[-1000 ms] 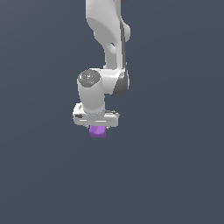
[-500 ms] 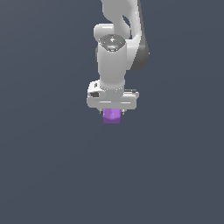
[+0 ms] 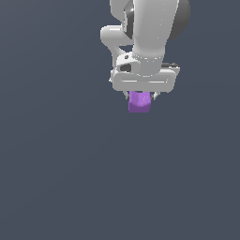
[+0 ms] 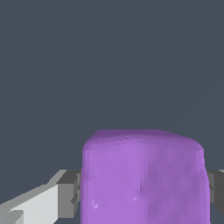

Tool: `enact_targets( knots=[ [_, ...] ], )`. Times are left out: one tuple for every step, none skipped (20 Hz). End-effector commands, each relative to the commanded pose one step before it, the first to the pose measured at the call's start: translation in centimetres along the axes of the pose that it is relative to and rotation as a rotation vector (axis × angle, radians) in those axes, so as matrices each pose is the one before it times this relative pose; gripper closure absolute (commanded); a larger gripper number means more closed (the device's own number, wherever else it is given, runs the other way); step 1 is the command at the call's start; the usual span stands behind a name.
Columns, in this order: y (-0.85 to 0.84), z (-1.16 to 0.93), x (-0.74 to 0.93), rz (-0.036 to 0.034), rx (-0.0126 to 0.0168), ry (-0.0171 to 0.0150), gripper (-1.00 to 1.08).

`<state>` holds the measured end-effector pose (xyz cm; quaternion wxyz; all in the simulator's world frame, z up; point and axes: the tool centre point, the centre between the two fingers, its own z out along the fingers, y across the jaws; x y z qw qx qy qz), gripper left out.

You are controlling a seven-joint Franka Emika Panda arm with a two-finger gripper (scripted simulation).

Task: Pick up the object and move it to a goal position.

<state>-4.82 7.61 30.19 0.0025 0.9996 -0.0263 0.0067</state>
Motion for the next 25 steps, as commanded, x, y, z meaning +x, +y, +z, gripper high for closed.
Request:
enact_targets(
  knots=[
    [-1.852, -2.496, -0.818, 0.00046, -0.00036, -0.00259, 1.08],
    [-0.738, -0.975, -0.285, -0.00001, 0.00020, -0.00096, 1.08],
    [-0.733, -0.973, -0.282, -0.00001, 0.00021, -0.00082, 1.08],
    [-0.720, -0.953, -0.272, -0.00001, 0.00025, -0.00081, 1.08],
    [-0.702, -0.923, -0.255, -0.00001, 0.00032, -0.00092, 1.08],
    [-0.677, -0.888, -0.239, -0.00001, 0.00036, -0.00091, 1.08],
    [-0.642, -0.847, -0.230, 0.00000, 0.00028, -0.00063, 1.08],
    [-0.595, -0.777, -0.200, 0.00001, 0.00042, -0.00088, 1.08],
    [-0.558, -0.732, -0.190, 0.00001, 0.00032, -0.00061, 1.08],
    [-0.519, -0.676, -0.167, 0.00002, 0.00033, -0.00061, 1.08],
    [-0.478, -0.620, -0.145, 0.00003, 0.00034, -0.00060, 1.08],
    [-0.443, -0.573, -0.131, 0.00003, 0.00025, -0.00042, 1.08],
    [-0.400, -0.514, -0.106, 0.00006, 0.00036, -0.00059, 1.08],
    [-0.366, -0.470, -0.099, 0.00005, 0.00026, -0.00041, 1.08],
    [-0.340, -0.435, -0.103, 0.00000, 0.00000, 0.00000, 1.08],
    [-0.281, -0.360, -0.063, 0.00008, 0.00038, -0.00057, 1.08],
    [-0.261, -0.330, -0.075, 0.00000, 0.00000, 0.00000, 1.08],
    [-0.200, -0.257, -0.034, 0.00009, 0.00039, -0.00056, 1.08],
    [-0.182, -0.226, -0.045, 0.00000, 0.00000, 0.00000, 1.08],
    [-0.119, -0.154, -0.003, 0.00012, 0.00039, -0.00055, 1.08],
    [-0.104, -0.125, -0.014, 0.00000, 0.00000, 0.00000, 1.08],
    [-0.066, -0.075, 0.002, 0.00000, 0.00000, 0.00000, 1.08],
    [-0.029, -0.027, 0.017, 0.00000, 0.00000, 0.00000, 1.08],
    [0.007, 0.020, 0.030, 0.00000, 0.00000, 0.00000, 1.08],
    [0.015, 0.024, 0.018, 0.00000, 0.00000, 0.00000, 1.08]
  ],
)
